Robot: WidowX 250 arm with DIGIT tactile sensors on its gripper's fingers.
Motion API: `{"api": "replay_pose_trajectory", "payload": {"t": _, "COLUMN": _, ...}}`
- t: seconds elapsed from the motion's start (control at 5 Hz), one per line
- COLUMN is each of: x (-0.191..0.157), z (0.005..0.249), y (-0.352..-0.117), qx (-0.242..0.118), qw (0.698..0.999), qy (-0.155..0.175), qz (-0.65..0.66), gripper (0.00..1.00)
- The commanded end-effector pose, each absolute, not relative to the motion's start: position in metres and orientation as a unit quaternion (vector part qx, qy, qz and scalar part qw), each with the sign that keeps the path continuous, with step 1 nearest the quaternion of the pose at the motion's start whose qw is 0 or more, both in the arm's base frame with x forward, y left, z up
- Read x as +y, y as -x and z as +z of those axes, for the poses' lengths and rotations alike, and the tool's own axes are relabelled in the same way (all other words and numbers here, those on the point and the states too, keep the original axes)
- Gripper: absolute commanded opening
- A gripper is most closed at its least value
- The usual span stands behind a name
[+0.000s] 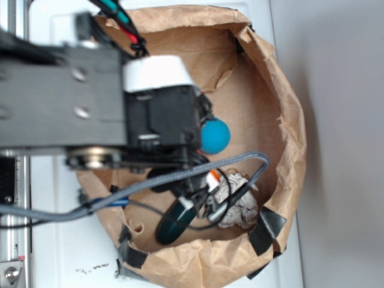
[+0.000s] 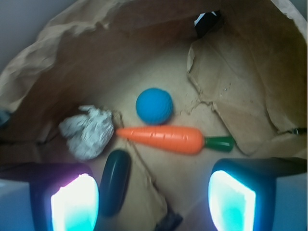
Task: Grab the plastic pickle.
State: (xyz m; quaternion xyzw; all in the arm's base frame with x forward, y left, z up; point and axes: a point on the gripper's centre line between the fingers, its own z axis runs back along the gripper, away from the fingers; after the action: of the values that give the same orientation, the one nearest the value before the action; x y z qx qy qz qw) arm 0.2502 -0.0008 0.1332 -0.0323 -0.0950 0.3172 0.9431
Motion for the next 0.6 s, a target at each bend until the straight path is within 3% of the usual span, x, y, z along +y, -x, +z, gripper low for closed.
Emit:
{"api": "replay_pose_trajectory", "payload": {"t": 0.0, "x": -0.014, "z": 0.101, "y": -0.253, "qx": -0.104, "qw": 0.955, "qy": 0.003, "qz": 0.278, "gripper": 1.00}}
{"api": "replay_pose_trajectory", "payload": {"t": 0.4, "x": -0.050, "z": 0.087, "y": -0.249, "qx": -0.119, "qw": 0.949, "qy": 0.045, "qz": 0.289, "gripper": 1.00}}
